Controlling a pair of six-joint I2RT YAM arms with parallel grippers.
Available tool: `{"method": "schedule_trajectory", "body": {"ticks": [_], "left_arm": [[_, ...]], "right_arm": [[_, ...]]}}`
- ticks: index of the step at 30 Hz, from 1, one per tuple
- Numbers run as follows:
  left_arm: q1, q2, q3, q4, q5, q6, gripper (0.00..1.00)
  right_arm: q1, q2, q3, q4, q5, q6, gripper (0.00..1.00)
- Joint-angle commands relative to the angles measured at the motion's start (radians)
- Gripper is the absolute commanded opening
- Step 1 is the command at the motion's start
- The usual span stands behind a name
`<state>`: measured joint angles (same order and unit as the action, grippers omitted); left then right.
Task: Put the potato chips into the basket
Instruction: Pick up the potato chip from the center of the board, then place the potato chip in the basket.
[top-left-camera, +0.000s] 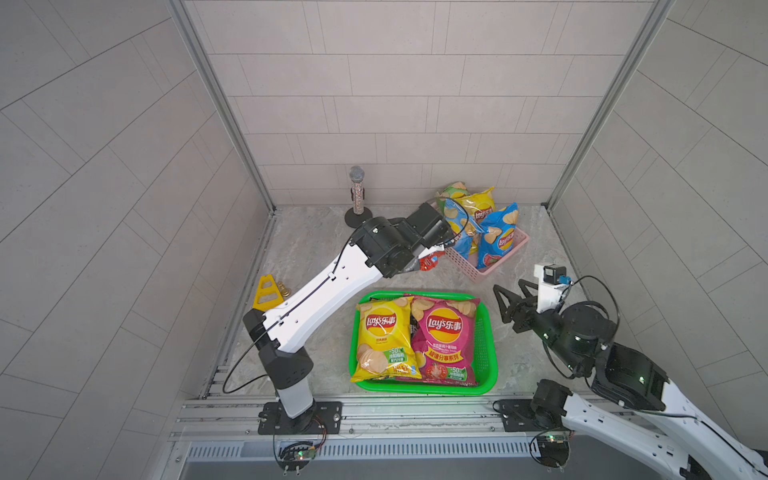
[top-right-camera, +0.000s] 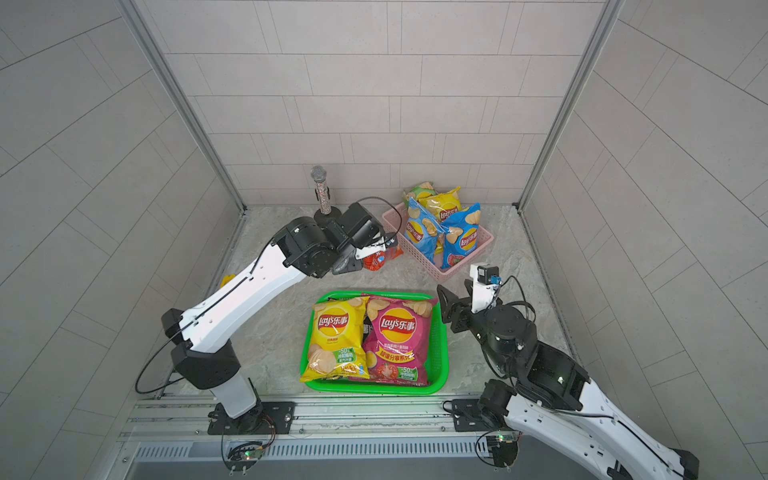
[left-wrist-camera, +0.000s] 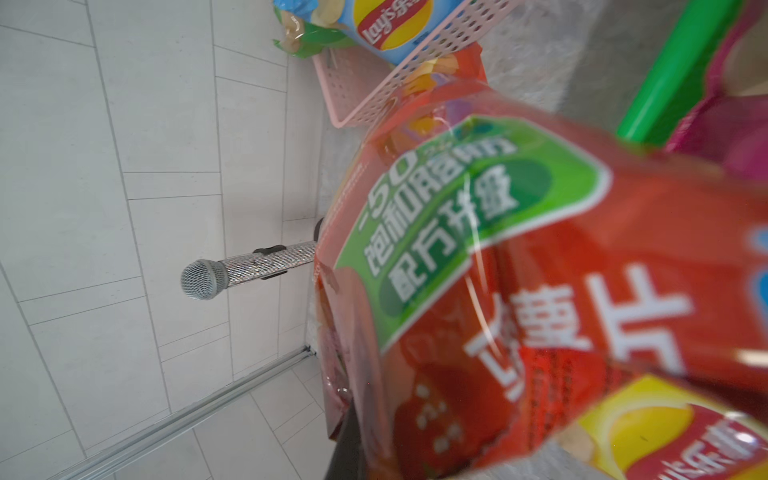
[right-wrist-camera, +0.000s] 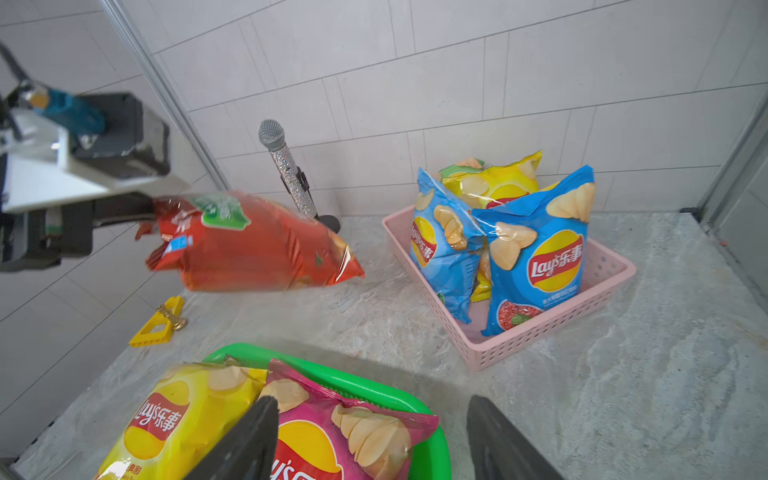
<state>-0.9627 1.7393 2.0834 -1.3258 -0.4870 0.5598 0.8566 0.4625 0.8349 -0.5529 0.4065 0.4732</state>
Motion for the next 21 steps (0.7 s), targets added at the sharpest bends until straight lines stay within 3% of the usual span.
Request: {"method": "schedule_trajectory", "body": {"ticks": [1,10,21], "left_arm": [[-0.075,-0.009,0.044,-0.171,0.005,-0.186,0.00],[-0.201,-0.040,-0.007,-0.201,0.160,-0.272,0.00],[-0.295,0.071,-0.072,-0.211,0.085,-0.346,0.00]], "right_arm": [[-0.002,-0.028,0.024,-0.091,0.059,0.005,0.75],[-0.002,-0.041,0.027,-0.150,0.047,0.029,0.75],[-0.002,-0.017,0.037,-0.131,0.026,0.039,0.75]]}}
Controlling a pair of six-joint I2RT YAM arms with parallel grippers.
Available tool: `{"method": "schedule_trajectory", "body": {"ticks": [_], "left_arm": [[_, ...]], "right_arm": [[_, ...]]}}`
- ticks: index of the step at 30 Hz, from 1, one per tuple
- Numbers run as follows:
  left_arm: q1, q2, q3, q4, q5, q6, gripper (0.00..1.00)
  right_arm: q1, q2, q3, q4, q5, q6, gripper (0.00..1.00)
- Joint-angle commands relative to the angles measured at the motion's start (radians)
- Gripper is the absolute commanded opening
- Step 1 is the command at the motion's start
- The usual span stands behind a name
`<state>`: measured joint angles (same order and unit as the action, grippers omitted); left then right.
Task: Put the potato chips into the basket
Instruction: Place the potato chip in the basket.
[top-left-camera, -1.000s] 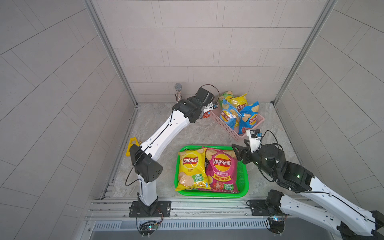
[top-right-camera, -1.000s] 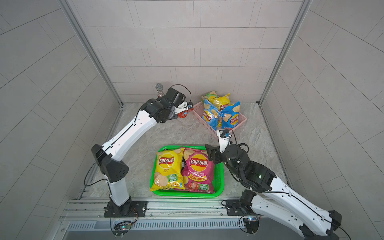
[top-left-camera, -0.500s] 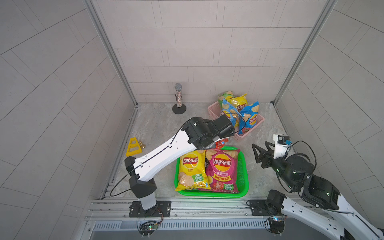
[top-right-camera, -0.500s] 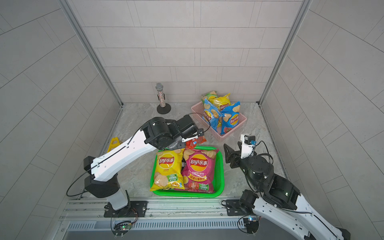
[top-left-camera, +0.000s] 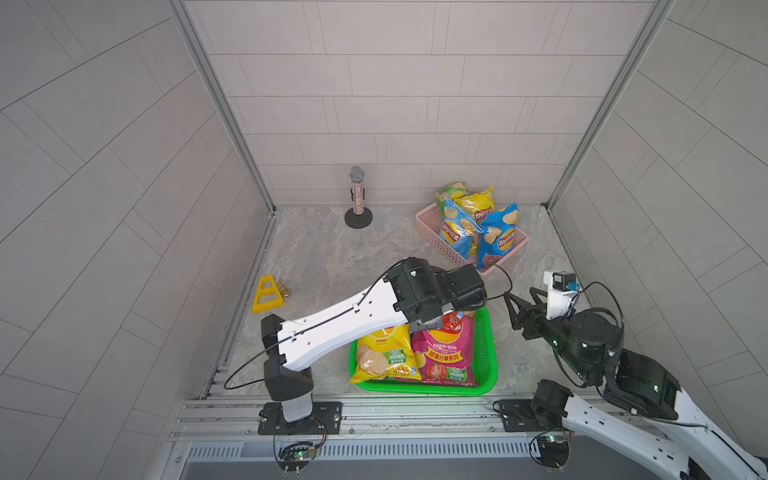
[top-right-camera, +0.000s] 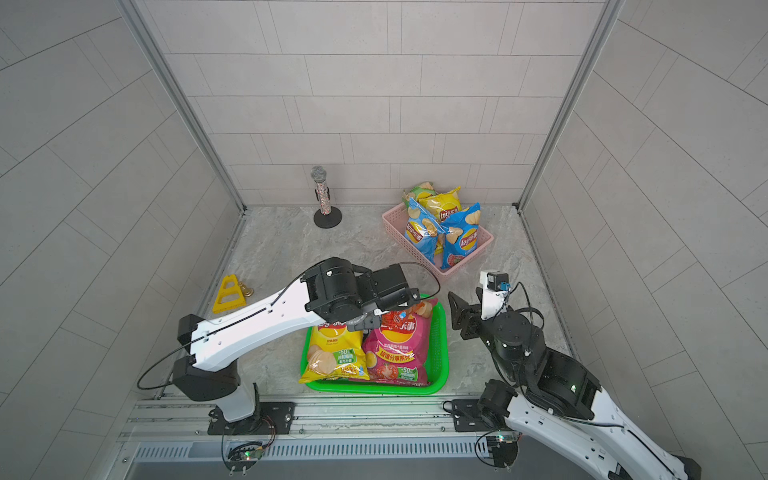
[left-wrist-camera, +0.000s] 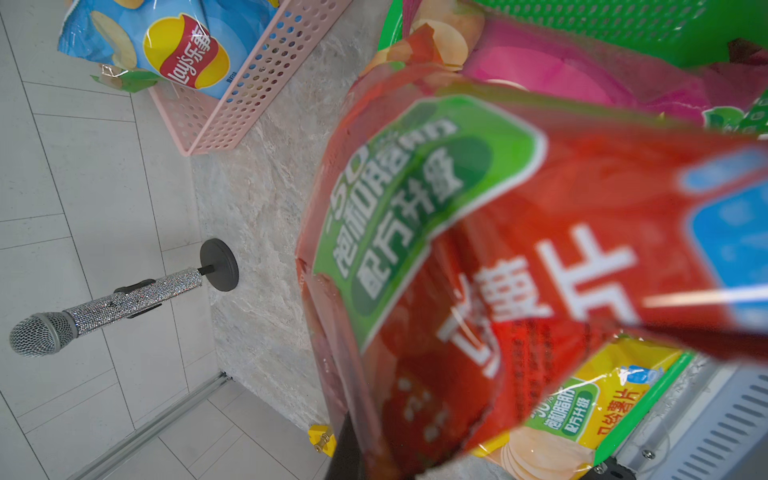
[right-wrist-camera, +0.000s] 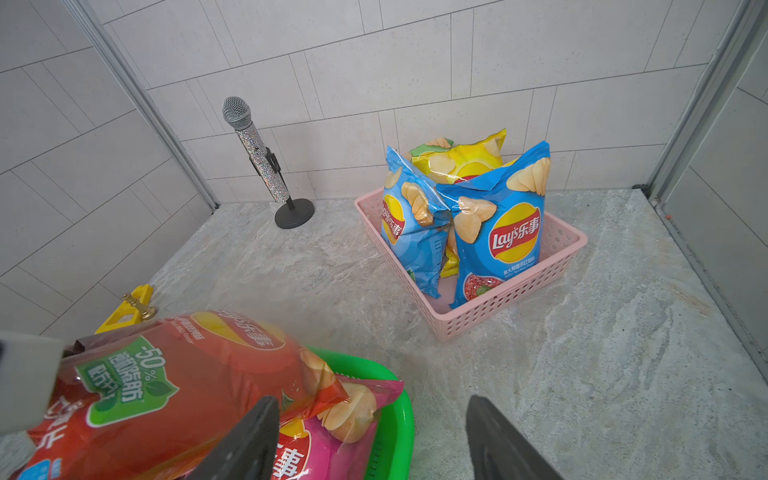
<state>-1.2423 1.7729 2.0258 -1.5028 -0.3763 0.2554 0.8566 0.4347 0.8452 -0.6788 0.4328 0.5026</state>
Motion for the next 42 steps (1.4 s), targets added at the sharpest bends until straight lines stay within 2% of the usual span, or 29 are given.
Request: {"method": "schedule_trajectory", "body": {"ticks": [1,6,16,18,23,26,27,28,29,33,38,42], "left_arm": [[-0.020,0.048,-0.018,-0.043,-0.011,-0.043,0.00],[-0.048,0.031,-0.071,-0.029,0.140,-0.042,0.01],[-0.057,-0.066,-0.101,-0.014,0.292,0.022,0.47],[-0.057,-0.065,-0.083,-0.034,0.305,0.033,0.50],[-0.056,-0.084,0.018,-0.081,0.344,0.055,0.62],[-0.042,-0.125,0.072,-0.071,0.295,0.057,0.79],[-0.028,-0.147,0.076,-0.055,0.275,0.055,0.89],[-0.005,-0.171,0.070,-0.035,0.270,0.055,0.98],[0.025,-0.194,0.061,-0.017,0.282,0.053,1.00],[0.220,-0.277,-0.016,0.068,0.392,0.040,1.00],[0.498,-0.394,-0.273,0.237,0.450,0.012,1.00],[0.717,-0.463,-0.467,0.348,0.540,0.006,1.00]], "right_arm": [[-0.001,0.015,0.026,-0.003,-0.002,0.011,0.75],[-0.002,0.034,0.030,0.001,-0.006,0.008,0.75],[-0.002,0.042,0.006,0.023,-0.013,0.011,0.75],[-0.002,0.054,0.001,0.041,-0.027,0.013,0.75],[-0.002,0.142,0.009,0.096,-0.141,0.026,0.75],[-0.002,0.227,0.028,0.131,-0.249,0.044,0.75],[-0.002,0.258,0.035,0.151,-0.293,0.049,0.74],[-0.002,0.292,0.043,0.167,-0.338,0.059,0.74],[-0.001,0.321,0.052,0.177,-0.372,0.066,0.73],[0.026,0.438,0.075,0.239,-0.461,0.085,0.72],[0.050,0.581,0.154,0.168,-0.389,0.021,0.73],[0.056,0.659,0.194,0.115,-0.326,-0.045,0.73]]}}
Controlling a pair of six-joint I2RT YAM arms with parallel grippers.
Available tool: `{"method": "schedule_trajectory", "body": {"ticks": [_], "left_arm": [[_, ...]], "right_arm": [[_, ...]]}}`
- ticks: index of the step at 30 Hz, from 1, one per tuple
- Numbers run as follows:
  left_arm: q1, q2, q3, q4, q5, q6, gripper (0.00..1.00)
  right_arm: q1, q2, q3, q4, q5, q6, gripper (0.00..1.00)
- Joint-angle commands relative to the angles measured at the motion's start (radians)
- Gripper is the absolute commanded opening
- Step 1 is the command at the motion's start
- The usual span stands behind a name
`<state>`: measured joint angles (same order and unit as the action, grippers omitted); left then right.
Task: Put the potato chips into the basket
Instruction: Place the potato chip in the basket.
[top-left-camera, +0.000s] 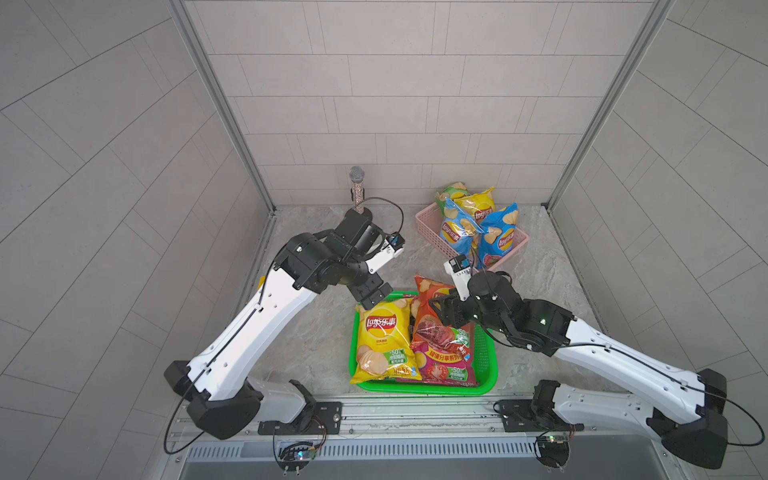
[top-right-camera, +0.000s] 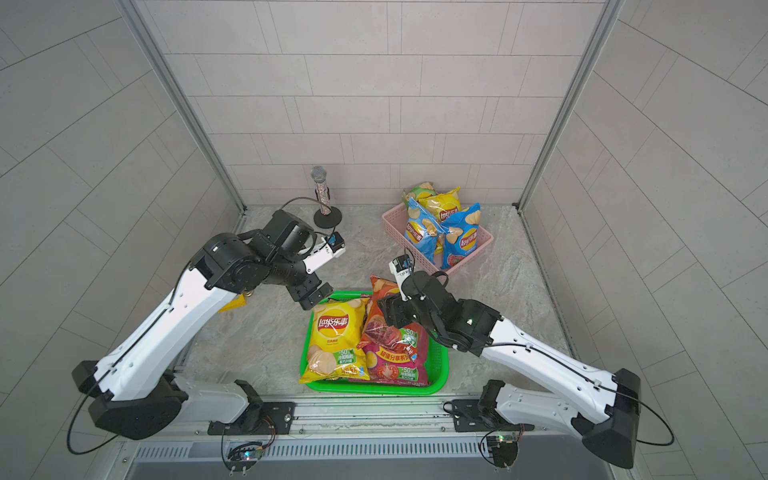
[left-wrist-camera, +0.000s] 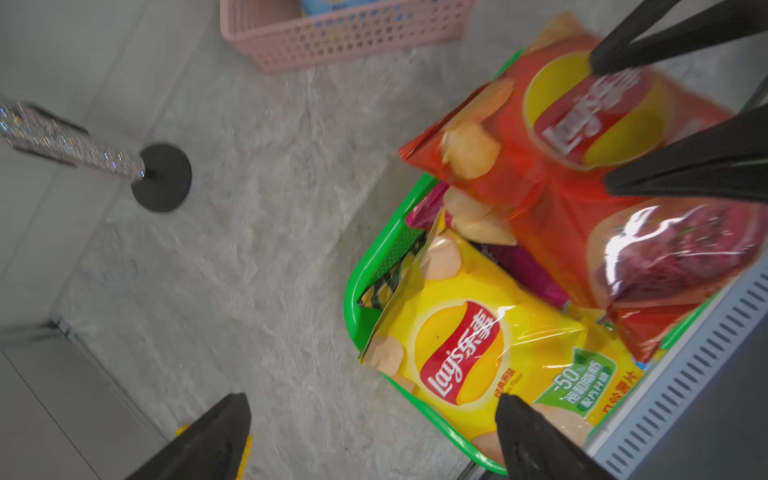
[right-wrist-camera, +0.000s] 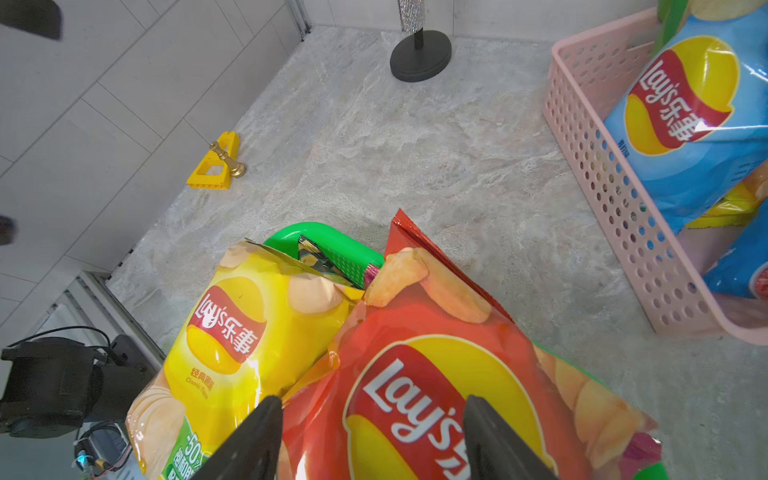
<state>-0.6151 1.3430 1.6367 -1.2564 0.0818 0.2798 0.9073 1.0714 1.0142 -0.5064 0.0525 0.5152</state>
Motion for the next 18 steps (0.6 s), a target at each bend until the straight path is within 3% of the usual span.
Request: {"method": "schedule_trajectory", "body": {"ticks": [1,4,7,18], "left_arm": [[0.145,-0.042,-0.125,0.125,0.110,-0.021,1.00],[0.260,-0.049,-0.233,0.182,0.154,-0.024,0.98],[0.303,-0.043,-0.300,0.213,0.143,-0.030,0.97],[0.322,-0.038,-0.403,0.305,0.162,-0.102,0.96]], "right_arm": [[0.007,0.032,0.017,-0.057,0.061,-0.070,0.74],[0.007,0.051,-0.021,-0.040,0.031,-0.085,0.73],[0.017,0.055,-0.063,-0.018,-0.009,-0.080,0.73],[0.107,0.005,-0.168,-0.044,0.018,-0.026,0.72]]}}
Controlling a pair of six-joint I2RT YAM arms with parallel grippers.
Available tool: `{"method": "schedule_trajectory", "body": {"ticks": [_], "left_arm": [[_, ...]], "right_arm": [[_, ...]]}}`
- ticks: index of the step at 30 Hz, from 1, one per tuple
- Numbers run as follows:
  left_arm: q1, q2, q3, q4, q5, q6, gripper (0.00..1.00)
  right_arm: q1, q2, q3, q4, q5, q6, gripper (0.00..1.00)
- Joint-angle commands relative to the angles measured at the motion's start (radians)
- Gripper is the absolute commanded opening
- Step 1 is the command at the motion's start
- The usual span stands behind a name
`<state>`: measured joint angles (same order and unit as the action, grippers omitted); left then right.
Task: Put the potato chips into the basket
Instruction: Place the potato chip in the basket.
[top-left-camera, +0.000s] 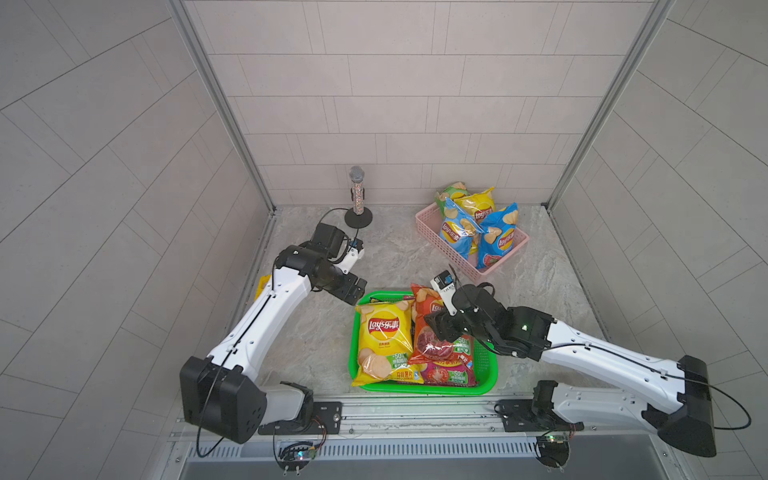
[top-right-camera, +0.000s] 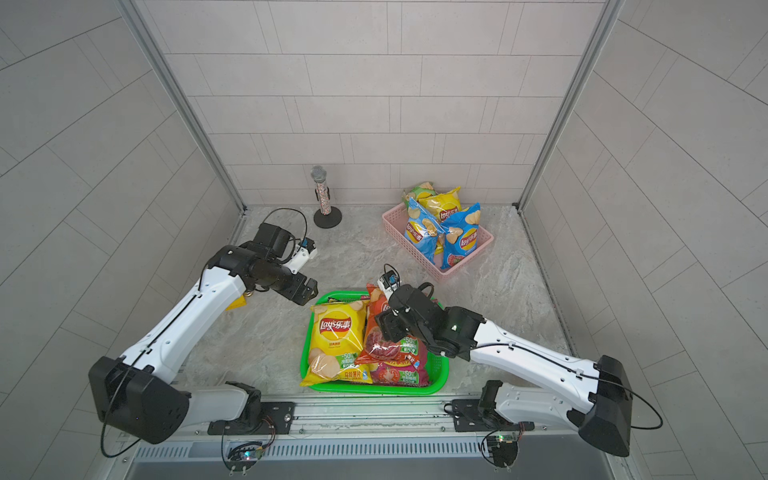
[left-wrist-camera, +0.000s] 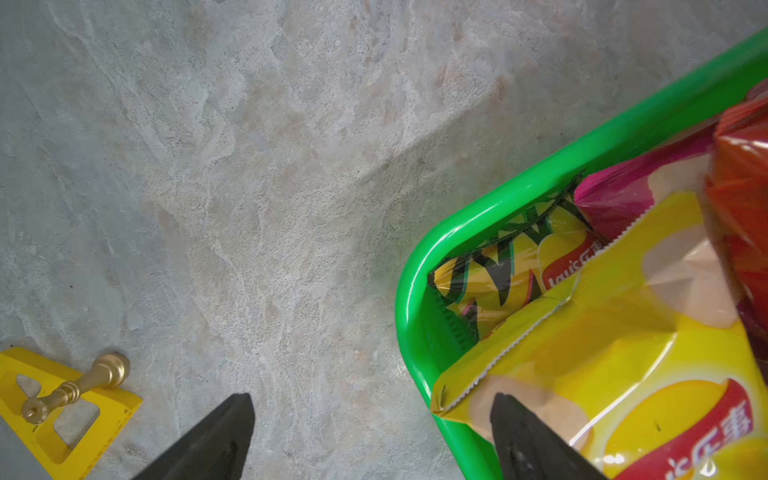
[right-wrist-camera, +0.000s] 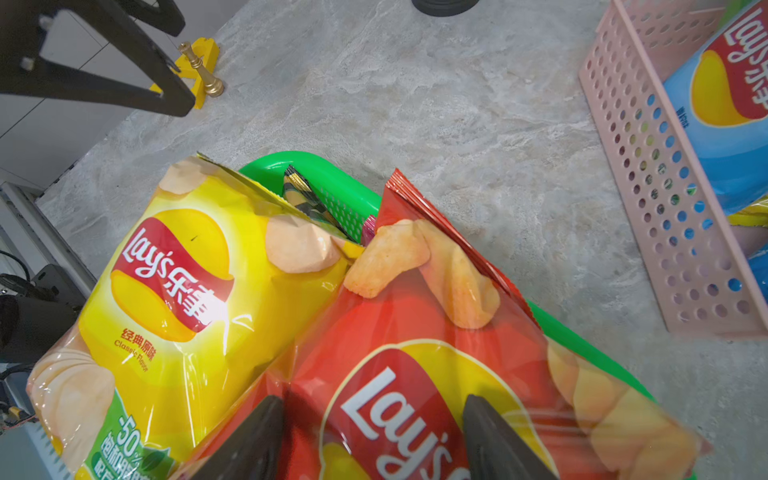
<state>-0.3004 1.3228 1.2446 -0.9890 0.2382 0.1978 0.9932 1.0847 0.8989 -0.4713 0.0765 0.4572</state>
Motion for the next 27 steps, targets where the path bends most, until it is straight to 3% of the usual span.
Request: {"method": "schedule_trajectory", "body": {"ticks": [1,12,27], "left_arm": [[0.006,-0.016,-0.013,0.039,0.012,-0.020,0.96],[0.007,-0.013,-0.052,0.063,0.006,-0.024,0.96],[0.008,-0.028,-0.063,0.080,-0.018,-0.030,0.97]], "right_arm": [[0.022,-0.017,-0.068,-0.069,-0.007,0.041,0.72],[0.053,-0.021,-0.221,0.032,0.031,0.134,0.73],[0.062,-0.091,-0.166,-0.046,0.068,0.121,0.74]]}}
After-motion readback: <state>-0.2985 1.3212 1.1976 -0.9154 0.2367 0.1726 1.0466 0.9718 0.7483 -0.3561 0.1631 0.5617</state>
